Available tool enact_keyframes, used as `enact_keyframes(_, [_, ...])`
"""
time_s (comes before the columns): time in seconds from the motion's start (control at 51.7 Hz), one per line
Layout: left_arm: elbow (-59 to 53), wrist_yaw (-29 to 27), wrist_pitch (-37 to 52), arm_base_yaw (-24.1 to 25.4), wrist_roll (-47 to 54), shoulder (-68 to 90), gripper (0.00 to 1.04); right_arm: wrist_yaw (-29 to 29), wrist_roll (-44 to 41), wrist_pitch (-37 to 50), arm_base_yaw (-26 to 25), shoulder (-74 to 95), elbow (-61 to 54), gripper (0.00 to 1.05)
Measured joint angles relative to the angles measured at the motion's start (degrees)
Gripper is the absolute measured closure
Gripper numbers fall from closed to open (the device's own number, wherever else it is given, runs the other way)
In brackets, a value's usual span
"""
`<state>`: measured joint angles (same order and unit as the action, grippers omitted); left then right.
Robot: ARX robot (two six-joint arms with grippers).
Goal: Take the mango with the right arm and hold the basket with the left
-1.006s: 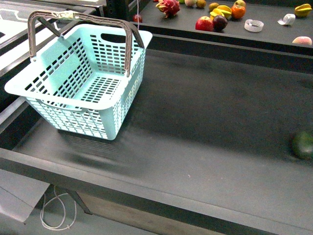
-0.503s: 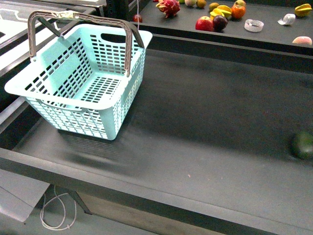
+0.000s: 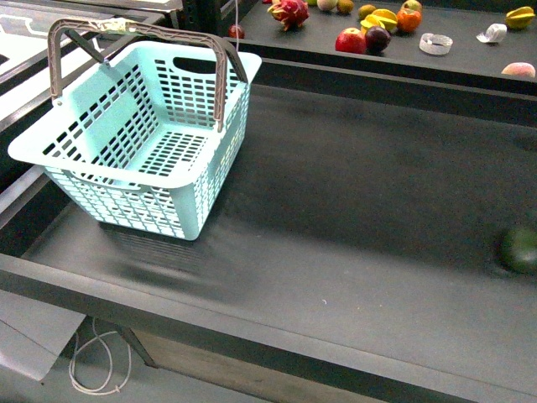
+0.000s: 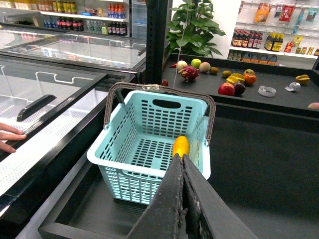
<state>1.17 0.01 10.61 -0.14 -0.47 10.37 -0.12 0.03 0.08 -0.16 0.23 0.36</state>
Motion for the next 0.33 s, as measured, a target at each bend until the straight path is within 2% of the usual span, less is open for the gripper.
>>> enact_keyframes(0.058, [0.0,0.0,-2.3,0.0,0.0,-2.1,1.03,0.0,0.0,0.0,0.0,0.0,0.0,0.08])
enact_keyframes(0.116, [0.0,0.0,-9.4,0.0,0.0,-7.5,1.03,0.0,0.0,0.0,0.0,0.0,0.0,0.08])
enact_keyframes(0.329, [0.0,0.0,-10.4,0.0,0.0,-10.1,1.03,0.0,0.0,0.0,0.0,0.0,0.0,0.08])
